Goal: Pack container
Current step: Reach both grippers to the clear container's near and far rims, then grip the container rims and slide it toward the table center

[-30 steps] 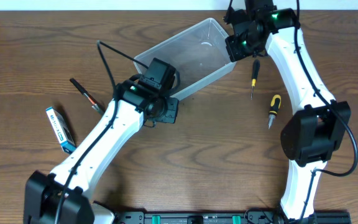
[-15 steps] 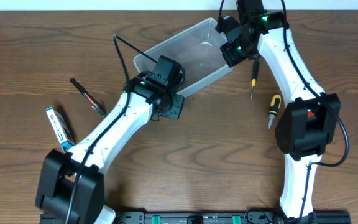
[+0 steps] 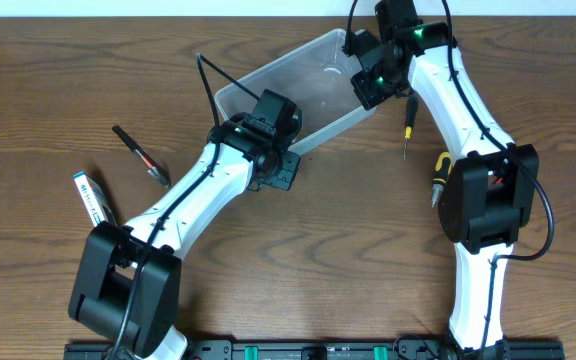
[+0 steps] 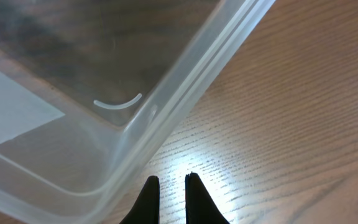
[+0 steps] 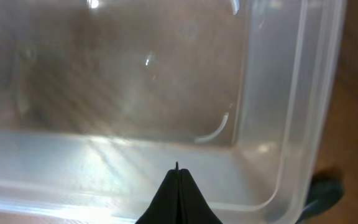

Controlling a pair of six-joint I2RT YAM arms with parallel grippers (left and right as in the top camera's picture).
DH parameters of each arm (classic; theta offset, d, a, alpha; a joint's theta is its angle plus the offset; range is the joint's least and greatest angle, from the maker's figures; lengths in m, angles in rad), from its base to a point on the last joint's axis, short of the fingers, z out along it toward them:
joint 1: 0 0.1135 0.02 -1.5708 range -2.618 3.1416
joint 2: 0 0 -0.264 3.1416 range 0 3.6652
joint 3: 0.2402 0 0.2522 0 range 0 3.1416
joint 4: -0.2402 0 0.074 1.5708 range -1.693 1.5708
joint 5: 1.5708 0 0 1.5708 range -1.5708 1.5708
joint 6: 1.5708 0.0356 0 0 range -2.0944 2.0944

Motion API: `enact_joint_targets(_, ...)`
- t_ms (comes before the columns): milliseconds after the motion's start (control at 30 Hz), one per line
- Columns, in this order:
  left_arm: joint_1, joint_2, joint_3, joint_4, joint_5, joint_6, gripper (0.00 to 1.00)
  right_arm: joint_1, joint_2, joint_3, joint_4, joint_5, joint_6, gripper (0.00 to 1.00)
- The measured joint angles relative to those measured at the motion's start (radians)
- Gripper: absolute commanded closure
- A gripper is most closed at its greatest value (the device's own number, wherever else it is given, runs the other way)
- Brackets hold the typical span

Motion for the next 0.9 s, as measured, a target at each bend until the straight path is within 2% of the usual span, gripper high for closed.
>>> enact_joint_targets(333,0.000,0.008,0.000,0.051,-0.001,0.003,0.94,0.007,0.000,0.002,-0.177,0.001,0.000,0.99)
enact_joint_targets(900,0.003,0.008,0.000,0.075,-0.079,0.004,0.94,0.015,0.000,0.002,-0.317,0.003,0.000,0.99)
